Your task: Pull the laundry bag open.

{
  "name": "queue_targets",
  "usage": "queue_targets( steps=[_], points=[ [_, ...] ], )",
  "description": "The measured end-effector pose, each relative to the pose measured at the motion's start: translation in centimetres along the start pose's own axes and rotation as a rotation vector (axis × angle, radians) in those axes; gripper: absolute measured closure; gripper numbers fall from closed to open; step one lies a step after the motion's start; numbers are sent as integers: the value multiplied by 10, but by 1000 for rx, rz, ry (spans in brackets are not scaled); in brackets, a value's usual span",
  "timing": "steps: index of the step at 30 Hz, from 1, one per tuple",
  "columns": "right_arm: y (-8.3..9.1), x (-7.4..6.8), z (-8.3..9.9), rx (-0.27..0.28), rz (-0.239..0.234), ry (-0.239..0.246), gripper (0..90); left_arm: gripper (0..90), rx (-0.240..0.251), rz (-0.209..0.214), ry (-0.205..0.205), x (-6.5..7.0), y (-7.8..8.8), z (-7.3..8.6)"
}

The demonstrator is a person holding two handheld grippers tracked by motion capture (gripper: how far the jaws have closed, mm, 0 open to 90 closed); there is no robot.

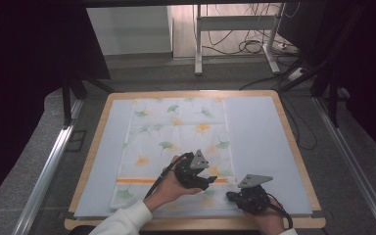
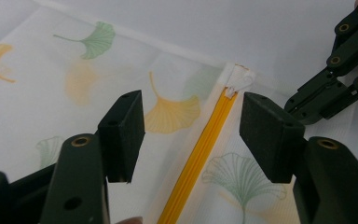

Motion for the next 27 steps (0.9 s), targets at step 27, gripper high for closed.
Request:
queue_targets(
  steps=[27],
  points=[
    [2, -1, 2, 0, -5, -11, 876, 411, -30, 106, -34, 20, -41, -15]
  ],
)
Point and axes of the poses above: each handheld gripper's, and its own axes: y roughly backward along the jaws, z roughly out of its underside, x roughly to its right, the point moved 10 cm from there along -y, roughly forward along the jaws, and after that the axes turned 4 degrees about x, right-handed, at the moved point
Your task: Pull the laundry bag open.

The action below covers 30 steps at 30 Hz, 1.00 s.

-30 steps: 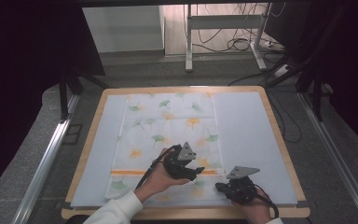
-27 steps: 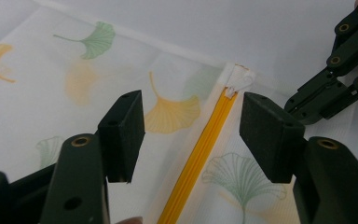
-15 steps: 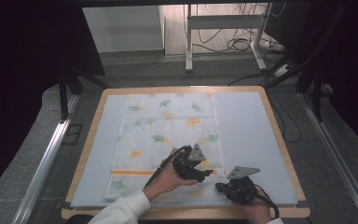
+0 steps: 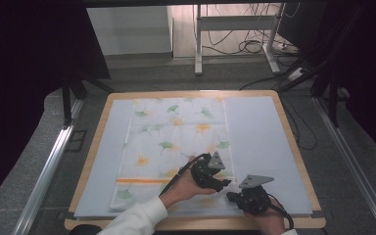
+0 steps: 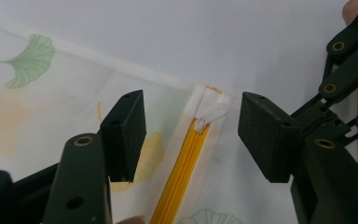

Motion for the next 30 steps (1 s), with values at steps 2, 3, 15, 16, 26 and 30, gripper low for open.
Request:
queue_targets(
  steps=[2, 3, 15, 16, 26, 30],
  points=[
    [0, 0, 0, 0, 0, 0, 874, 411, -3, 0, -7, 2, -4, -1],
    [0, 0, 0, 0, 1, 1, 874, 411, -11, -8, -16, 2, -6, 0],
    [0, 0, 0, 1, 0, 4, 873, 438, -48, 10, -28, -1, -27, 6],
    [0, 0, 0, 2, 0, 5, 872, 440, -50, 12, -29, -1, -28, 5],
    [0, 0, 0, 2, 3, 12, 869, 627, -39, 77, 29, 2, -31, 1],
    [0, 0, 0, 2, 4, 13, 869, 717, -41, 74, 41, 0, -30, 1]
  ],
)
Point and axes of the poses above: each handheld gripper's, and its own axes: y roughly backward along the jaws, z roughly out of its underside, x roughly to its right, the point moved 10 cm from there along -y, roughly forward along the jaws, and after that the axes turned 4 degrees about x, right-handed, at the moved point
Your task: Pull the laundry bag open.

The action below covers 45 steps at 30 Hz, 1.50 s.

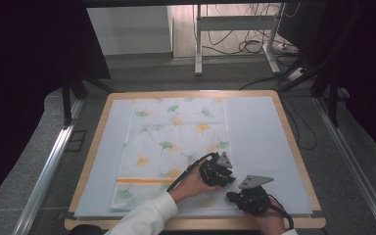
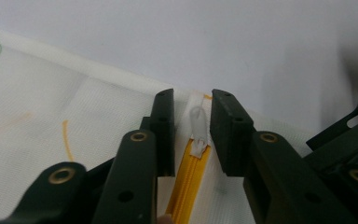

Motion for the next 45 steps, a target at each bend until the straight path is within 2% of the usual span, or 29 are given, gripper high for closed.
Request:
queue_targets(
  steps=[6, 9, 16, 19, 21, 24, 26, 31, 40, 45],
  points=[
    [0, 0, 0, 0, 0, 1, 869, 752, -13, 1, 12, 0, 0, 0],
    [0, 0, 0, 0, 0, 1, 869, 829, -14, 2, 9, 0, 0, 0],
    [0, 0, 0, -1, 0, 2, 869, 843, -19, -6, 29, 1, 0, 0],
    [0, 0, 0, 0, 0, 1, 868, 890, -3, -48, 10, 0, 1, -2],
    [0, 0, 0, -1, -1, 2, 867, 893, -6, -54, 1, 1, 0, -1],
    [0, 0, 0, -1, -1, 2, 867, 893, -3, -47, 24, 0, 0, -1],
    [0, 0, 0, -1, -1, 4, 866, 884, -16, -49, 25, 1, -2, -1],
    [0, 0, 0, -2, 2, 7, 866, 897, -34, -73, 3, 2, -4, -1],
    [-1, 0, 0, -4, 9, 11, 880, 900, -37, -76, -5, 2, -1, 0],
    [0, 1, 0, -5, 5, -12, 892, 900, -34, -79, -9, 1, 1, 2]
  ],
)
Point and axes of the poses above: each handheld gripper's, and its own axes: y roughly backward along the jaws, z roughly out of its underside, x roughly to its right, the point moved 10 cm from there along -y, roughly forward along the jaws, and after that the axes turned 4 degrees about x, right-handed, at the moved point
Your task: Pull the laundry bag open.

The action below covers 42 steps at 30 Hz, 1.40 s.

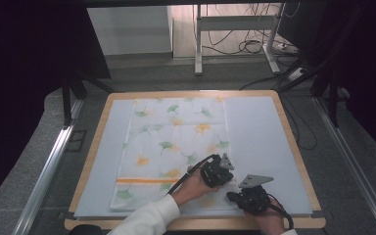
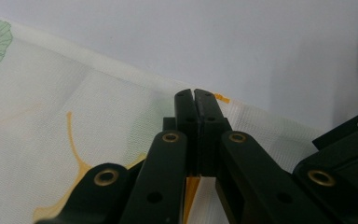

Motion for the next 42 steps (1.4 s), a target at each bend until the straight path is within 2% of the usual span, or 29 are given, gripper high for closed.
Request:
queue_targets(
  steps=[4, 9, 11, 14, 16, 17, 20, 23, 25, 29, 34, 39, 42],
  points=[
    [0, 0, 0, 0, -1, -4, 894, 900, 4, 0, 3, 0, 0, 0],
    [0, 2, -1, 0, -14, -32, 893, 900, 6, 0, 2, 0, 0, 0],
    [2, 8, -4, 7, 8, -27, 893, 900, 7, 4, 4, -1, 0, 0],
    [5, 18, -12, 34, 40, -55, 893, 900, 10, 8, 1, -1, -1, 0],
    [5, 26, -14, 35, 64, -80, 893, 900, 16, 6, 9, 0, -2, -2],
    [4, 30, -14, 33, 72, -87, 893, 900, 9, 5, -5, 0, -2, -1],
    [0, 36, -16, 32, 80, -113, 893, 900, 14, 4, 5, 1, -2, -2],
    [-5, 38, -15, 1, 94, -109, 893, 900, 15, 4, 5, 1, -2, -2],
    [-7, 38, -16, -2, 88, -128, 894, 900, 14, -5, -5, 1, -2, -1],
    [-7, 39, -15, 5, 87, -155, 895, 900, 9, -25, -32, 1, -1, 0],
    [-6, 39, -14, 10, 82, -181, 896, 900, 6, -21, -27, 0, 2, 3],
    [-6, 40, -14, 17, 77, -191, 896, 900, 7, -24, -34, 0, 2, 3],
    [-6, 40, -14, 18, 77, -190, 897, 900, -10, -25, -48, -1, 4, 5]
  ],
)
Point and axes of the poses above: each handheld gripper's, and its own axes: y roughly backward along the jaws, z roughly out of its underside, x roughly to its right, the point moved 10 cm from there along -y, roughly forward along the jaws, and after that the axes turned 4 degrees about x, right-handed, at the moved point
